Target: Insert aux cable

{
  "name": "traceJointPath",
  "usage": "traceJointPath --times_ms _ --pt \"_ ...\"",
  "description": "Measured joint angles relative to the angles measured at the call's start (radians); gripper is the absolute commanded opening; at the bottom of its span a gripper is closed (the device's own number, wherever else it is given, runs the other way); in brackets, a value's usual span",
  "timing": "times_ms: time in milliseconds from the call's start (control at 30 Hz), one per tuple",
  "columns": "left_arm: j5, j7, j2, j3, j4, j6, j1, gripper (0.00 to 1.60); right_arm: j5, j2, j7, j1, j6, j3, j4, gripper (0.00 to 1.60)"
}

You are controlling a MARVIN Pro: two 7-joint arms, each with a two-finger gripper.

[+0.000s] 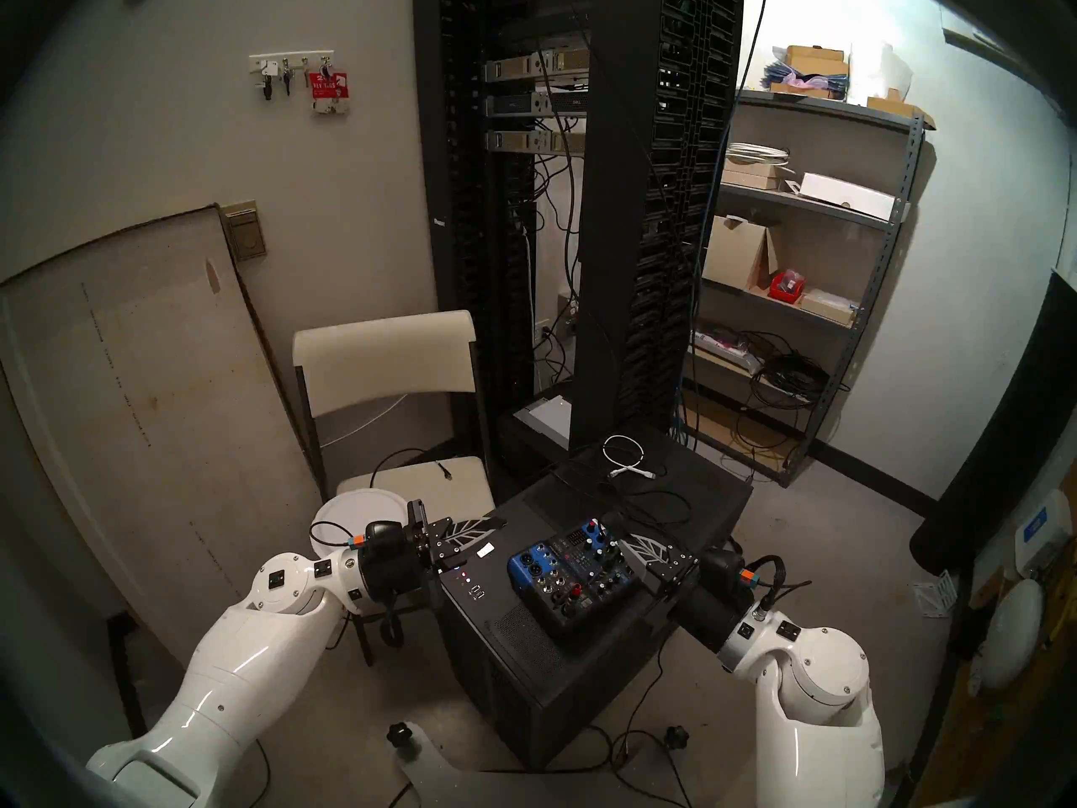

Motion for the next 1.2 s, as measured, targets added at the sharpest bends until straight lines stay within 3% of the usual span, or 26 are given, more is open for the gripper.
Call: traceJointPath --times_ms 300,667,1200 --pt "-0.104 0.110 0.063 -0.011 -0.136 0.189 0.095 0.00 0.005 -0.001 -0.014 -0.003 0.000 0.000 -0.010 0.00" --pt "-0.111 0.303 0.133 0.014 -0.251 0.392 0.157 0.00 0.012 -0.004 -0.019 -0.012 -0.001 0.003 -0.020 0.00" --pt "-0.022 0.344 0.140 0.055 -0.202 0.395 0.132 0.00 0.017 -0.007 -0.006 -0.019 -0.002 0.014 -0.025 0.00"
